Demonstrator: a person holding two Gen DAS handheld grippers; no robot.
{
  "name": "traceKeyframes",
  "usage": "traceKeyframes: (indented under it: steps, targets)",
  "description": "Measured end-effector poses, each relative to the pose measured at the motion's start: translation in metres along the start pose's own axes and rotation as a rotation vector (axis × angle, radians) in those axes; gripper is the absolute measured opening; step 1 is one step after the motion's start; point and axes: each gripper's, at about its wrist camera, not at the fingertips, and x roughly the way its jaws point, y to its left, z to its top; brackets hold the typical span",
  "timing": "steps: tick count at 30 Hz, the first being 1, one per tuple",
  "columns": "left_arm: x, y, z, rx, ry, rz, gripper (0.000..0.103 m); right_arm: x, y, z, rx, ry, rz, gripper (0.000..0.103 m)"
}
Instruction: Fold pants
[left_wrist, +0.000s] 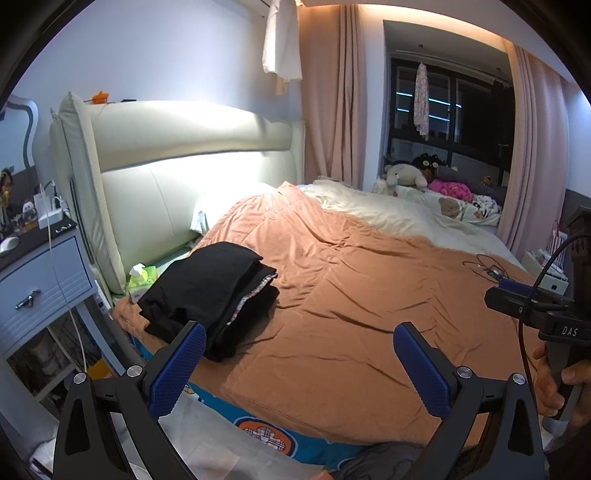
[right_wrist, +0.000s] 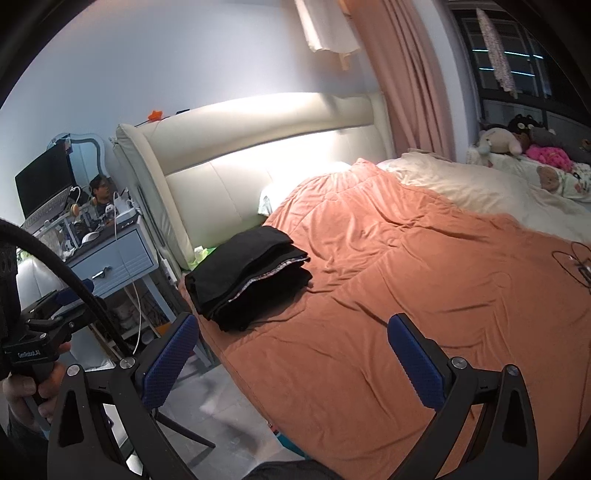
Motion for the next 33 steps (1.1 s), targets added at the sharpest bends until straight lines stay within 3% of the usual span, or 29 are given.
traceKeyframes:
  steps: [16, 20, 33]
  targets:
    - [-0.070, -0.035, -0.040, 0.023, -0.063, -0.057, 0.103, -0.103, 0.031, -0.063, -0.027, -0.034, -0.066, 0.103]
    - [-0.083, -0.039, -0.050, 0.042, -0.077, -0.026, 0.103, -0.123, 0.036, -0.076, -0.020, -0.054, -0.077, 0.103]
    - [-0.114, -0.039, -0.085, 0.061, -0.110, -0.026, 0.103, -0.159, 0.068, -0.119, -0.050, -0.099, -0.120, 0.103]
